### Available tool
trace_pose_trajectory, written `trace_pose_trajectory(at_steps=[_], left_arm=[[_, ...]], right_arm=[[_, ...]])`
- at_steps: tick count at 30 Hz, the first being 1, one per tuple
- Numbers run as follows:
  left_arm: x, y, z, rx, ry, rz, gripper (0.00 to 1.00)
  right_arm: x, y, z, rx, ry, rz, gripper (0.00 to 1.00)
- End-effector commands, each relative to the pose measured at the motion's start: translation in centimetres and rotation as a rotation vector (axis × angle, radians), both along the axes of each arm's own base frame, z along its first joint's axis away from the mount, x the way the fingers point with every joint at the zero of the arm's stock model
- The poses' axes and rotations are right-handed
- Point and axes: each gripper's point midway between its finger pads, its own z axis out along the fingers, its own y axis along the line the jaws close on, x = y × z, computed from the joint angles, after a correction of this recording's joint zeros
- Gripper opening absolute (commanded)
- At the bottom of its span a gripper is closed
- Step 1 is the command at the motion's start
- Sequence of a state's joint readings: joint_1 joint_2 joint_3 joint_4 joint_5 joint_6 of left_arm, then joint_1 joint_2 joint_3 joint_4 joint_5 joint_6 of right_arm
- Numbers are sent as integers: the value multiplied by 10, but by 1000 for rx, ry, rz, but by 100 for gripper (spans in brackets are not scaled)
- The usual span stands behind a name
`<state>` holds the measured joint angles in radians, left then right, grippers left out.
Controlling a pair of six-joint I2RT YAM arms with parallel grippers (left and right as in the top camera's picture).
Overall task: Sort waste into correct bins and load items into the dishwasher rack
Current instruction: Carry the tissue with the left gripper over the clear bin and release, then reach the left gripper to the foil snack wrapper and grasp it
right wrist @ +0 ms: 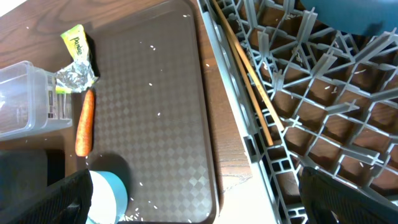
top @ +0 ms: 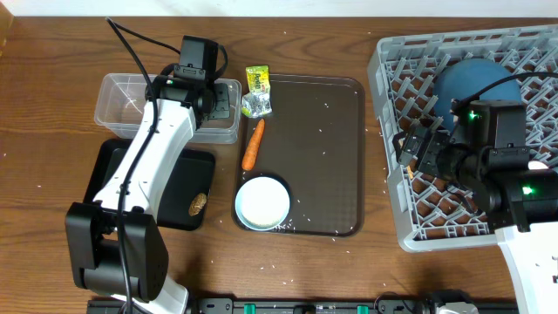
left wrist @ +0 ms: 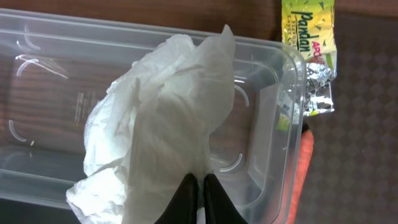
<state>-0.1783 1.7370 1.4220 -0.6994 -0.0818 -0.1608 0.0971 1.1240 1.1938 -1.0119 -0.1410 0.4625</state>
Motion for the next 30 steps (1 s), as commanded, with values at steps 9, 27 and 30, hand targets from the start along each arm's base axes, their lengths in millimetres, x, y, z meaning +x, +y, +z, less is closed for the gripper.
trace_pose_trajectory(at_steps=[9, 27, 30], left_arm=[[-11, 6, 0, 9, 30, 19, 6], [-12, -10, 2, -27, 26, -21, 27], [-10, -25, 7, -30, -1, -57, 33]], right_arm=[[-5, -5, 0, -14, 11, -4, 99], [-5, -5, 0, -14, 11, -4, 99], [-4, -5, 0, -14, 10, -4, 99]])
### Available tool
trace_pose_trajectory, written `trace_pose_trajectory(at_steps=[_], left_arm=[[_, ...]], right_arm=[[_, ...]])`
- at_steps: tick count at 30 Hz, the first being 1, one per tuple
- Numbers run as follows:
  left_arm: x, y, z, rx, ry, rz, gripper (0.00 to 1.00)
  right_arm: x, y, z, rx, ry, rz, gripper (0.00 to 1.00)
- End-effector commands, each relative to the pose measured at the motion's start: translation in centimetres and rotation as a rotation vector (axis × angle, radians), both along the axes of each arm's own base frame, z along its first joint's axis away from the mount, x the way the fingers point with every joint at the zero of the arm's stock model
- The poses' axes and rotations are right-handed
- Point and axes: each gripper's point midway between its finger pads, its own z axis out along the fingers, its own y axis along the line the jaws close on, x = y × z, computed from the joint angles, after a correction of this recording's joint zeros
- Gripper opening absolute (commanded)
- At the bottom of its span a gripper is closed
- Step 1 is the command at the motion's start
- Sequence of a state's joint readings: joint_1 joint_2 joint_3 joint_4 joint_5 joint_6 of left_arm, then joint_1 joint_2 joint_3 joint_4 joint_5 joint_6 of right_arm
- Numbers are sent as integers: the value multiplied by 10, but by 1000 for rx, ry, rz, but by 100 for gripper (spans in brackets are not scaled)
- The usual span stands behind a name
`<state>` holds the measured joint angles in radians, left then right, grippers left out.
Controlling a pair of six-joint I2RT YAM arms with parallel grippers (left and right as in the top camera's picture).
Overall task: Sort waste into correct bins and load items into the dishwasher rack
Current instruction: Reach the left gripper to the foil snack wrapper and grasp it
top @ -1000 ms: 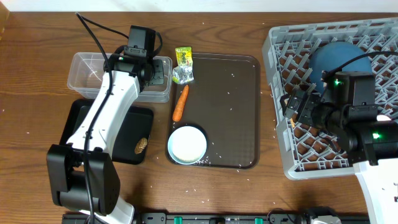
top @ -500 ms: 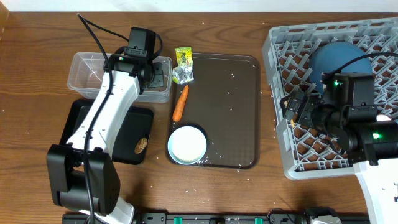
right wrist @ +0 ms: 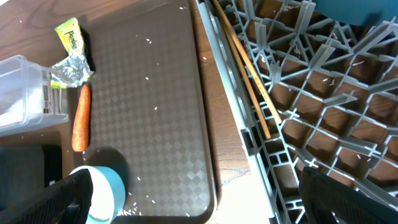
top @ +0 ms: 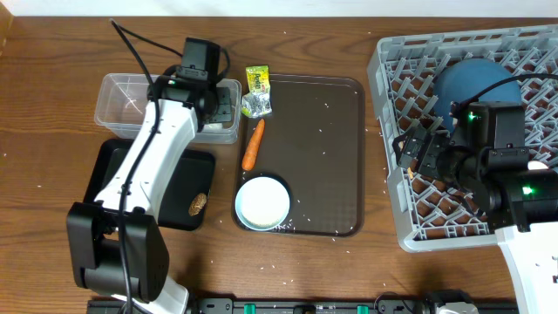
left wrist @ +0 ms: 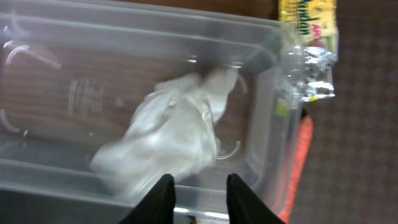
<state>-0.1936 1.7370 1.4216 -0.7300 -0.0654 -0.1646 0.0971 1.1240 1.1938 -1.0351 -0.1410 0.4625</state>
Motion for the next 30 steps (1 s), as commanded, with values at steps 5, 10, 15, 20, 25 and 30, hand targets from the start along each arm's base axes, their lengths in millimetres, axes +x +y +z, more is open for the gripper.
trace_pose_trajectory(at_steps=[5, 10, 15, 20, 25, 30], left_arm=[[0, -55, 13, -20, -71, -145, 36], [0, -84, -8, 0, -57, -242, 19], [5, -82, -48, 23, 19, -240, 19], [10, -65, -68, 32, 59, -199, 15], [16, -39, -64, 60, 50, -139, 16], [21, -52, -59, -44, 30, -134, 17]], right_arm=[[0, -5, 3, -16, -13, -5, 99], [0, -6, 3, -19, -13, -8, 99], [0, -5, 3, -17, -12, -6, 99], [0, -5, 3, -16, -12, -5, 99], [0, -6, 3, -19, -13, -7, 99], [0, -6, 3, -21, -12, -8, 99]])
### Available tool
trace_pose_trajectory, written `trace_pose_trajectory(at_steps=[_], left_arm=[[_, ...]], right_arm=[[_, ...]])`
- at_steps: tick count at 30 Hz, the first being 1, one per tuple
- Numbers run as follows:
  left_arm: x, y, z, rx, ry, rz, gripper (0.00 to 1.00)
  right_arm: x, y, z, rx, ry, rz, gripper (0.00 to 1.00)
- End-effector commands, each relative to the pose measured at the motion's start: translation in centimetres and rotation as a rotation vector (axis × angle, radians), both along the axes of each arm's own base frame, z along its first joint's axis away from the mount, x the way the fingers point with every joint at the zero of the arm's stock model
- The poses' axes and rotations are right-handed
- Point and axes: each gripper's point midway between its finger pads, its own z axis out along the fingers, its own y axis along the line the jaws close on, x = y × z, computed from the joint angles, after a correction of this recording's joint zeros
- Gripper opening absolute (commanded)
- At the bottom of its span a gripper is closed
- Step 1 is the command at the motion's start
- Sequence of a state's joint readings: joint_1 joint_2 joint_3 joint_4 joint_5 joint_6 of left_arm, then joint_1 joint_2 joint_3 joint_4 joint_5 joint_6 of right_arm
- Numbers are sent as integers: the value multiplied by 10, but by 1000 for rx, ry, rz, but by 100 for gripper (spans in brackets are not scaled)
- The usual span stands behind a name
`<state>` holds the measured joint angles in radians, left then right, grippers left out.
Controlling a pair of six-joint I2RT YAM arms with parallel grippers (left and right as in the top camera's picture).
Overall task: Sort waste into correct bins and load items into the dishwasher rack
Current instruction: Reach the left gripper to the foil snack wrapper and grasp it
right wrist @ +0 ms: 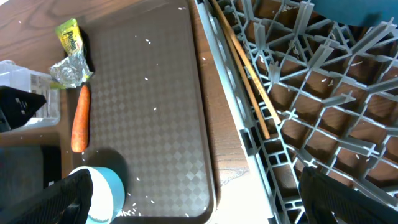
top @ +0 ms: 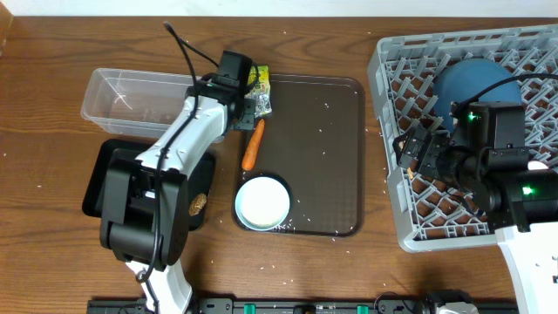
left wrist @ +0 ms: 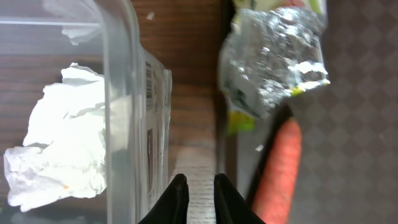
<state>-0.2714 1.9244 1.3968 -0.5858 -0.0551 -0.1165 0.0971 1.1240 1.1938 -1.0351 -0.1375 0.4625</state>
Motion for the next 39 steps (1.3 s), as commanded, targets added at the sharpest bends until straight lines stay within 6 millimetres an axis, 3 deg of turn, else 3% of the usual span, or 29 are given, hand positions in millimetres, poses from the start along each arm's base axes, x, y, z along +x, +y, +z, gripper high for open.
trace_pose_trajectory(at_steps=[1, 5, 8, 11, 19, 22, 30, 32, 35, 39], left_arm=[[8, -23, 15, -106, -46, -36, 22], [20, -59, 27, -150, -136, -140, 38], [28, -73, 29, -103, -197, -199, 47], [41, -67, 22, -14, -247, -164, 50], [62, -70, -17, 10, -270, -149, 53], [64, -71, -29, 13, -264, -153, 58], [61, -66, -58, 46, -218, -149, 60], [60, -66, -60, 48, -211, -149, 49], [61, -69, -56, 44, -221, -152, 8], [60, -83, -31, 25, -267, -176, 6]], right_arm=[[0, -6, 3, -19, -12, -8, 99], [1, -7, 3, -23, -13, -10, 99], [0, -6, 3, -22, -12, -9, 99], [0, -6, 3, -20, -12, -8, 99], [0, -6, 2, -21, -11, -9, 99], [1, -6, 2, -21, -12, -9, 99], [1, -6, 3, -22, -13, -9, 99], [1, -6, 2, -21, -12, -9, 99], [1, -6, 2, -21, -12, -9, 99], [1, -6, 2, -21, -12, -9, 99]])
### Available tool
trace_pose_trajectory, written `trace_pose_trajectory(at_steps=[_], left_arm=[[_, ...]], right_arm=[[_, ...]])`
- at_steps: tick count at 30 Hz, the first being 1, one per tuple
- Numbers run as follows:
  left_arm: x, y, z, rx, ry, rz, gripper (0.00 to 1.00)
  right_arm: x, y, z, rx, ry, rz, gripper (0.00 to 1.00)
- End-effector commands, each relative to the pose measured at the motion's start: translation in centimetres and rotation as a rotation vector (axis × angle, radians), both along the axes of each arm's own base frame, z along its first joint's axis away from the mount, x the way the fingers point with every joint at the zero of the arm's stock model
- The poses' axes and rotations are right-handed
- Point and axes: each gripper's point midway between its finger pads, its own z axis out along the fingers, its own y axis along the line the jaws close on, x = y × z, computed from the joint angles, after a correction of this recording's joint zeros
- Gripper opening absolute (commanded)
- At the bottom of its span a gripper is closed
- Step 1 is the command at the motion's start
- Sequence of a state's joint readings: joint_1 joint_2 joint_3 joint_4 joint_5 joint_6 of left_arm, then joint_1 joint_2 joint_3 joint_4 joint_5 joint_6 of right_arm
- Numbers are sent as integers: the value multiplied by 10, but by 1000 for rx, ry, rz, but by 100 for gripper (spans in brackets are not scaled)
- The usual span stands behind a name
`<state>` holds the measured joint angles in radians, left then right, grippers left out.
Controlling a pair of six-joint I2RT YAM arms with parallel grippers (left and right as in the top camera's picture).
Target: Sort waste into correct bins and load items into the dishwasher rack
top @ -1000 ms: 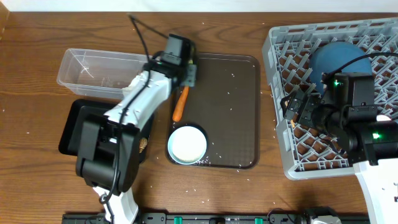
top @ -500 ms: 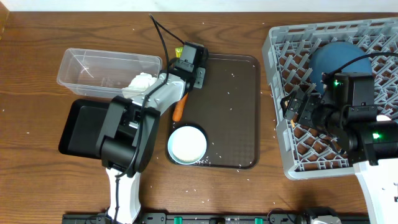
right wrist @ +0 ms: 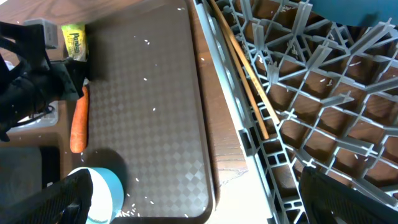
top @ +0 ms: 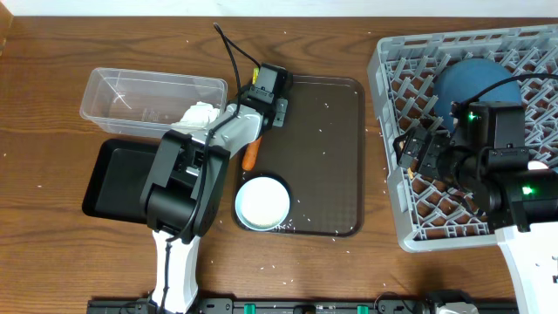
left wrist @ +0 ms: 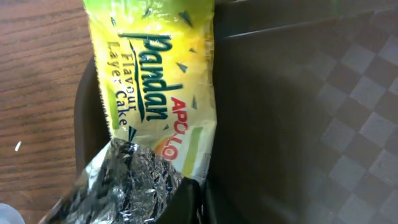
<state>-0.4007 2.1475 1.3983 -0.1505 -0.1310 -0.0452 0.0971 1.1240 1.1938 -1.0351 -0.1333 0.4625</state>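
A green-yellow Pandan cake wrapper (left wrist: pixel 155 93) with a torn foil end lies over the top-left corner of the brown tray (top: pixel 323 157). My left gripper (left wrist: pixel 194 208) is shut on its foil edge. In the overhead view the left gripper (top: pixel 268 89) covers the wrapper. A carrot (top: pixel 250 155) and a white bowl with a blue rim (top: pixel 263 202) lie on the tray. White tissue (top: pixel 199 113) sits in the clear bin (top: pixel 131 92). My right gripper (right wrist: pixel 193 208) hangs open over the grey dish rack (top: pixel 410 218), beside the chopsticks (right wrist: pixel 245 81).
A black bin (top: pixel 131 179) lies in front of the clear bin. A blue bowl (top: pixel 475 78) stands in the rack's far part. Rice grains are scattered over the tray and the wooden table (top: pixel 52 244).
My left gripper was over the table between the clear bin and the wrapper, jaws a little apart. Now it is at the tray's corner, shut on the wrapper's foil end. The right arm is unchanged.
My left gripper held the white tissue above the clear bin. Then it was open and the tissue lay in the bin. Then it was to the right of the bin's end, near the wrapper, and now it grips the wrapper. The right arm stayed over the rack.
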Motion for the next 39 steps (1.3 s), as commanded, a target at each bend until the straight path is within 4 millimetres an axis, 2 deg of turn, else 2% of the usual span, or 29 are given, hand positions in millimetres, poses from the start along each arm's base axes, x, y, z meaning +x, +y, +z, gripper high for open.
trace_pose_trajectory(at_steps=[1, 7, 10, 13, 18, 23, 26, 28, 33, 34, 36, 38, 39], left_arm=[[1, -15, 31, -11, -56, -30, 6], [-23, -39, 103, -46, -121, -91, 6], [-38, -40, 129, -50, -128, -106, 6], [-52, -34, 142, -42, -110, -109, 6], [-75, -13, 144, 25, -37, -87, 6], [-86, 37, 141, 145, 19, 61, 6], [-88, 70, 138, 138, 61, 165, 6], [-86, 82, 137, 102, 77, 203, 6], [-87, 74, 148, -42, 90, 163, 6], [-87, 69, 149, -59, 92, 137, 6], [-93, 48, 150, -104, 112, 20, 6], [-100, 31, 143, -91, 138, -75, 17], [-103, 26, 138, -66, 149, -114, 27]], right_arm=[[0, -5, 3, -18, -12, -6, 99], [0, -5, 2, -18, -11, -6, 99], [1, -5, 3, -18, -15, -6, 99], [3, -5, 4, -17, -23, -6, 99], [3, -5, 4, -16, -24, -6, 99], [1, -3, 4, -7, -17, 1, 99], [1, -2, 4, -2, -16, 5, 99], [1, -2, 4, -2, -16, 5, 99], [1, -2, 4, -2, -18, 5, 99], [1, -2, 4, -2, -18, 5, 99], [1, -2, 4, -2, -18, 5, 99], [1, -2, 4, -2, -18, 4, 99], [1, -2, 4, -2, -18, 4, 99]])
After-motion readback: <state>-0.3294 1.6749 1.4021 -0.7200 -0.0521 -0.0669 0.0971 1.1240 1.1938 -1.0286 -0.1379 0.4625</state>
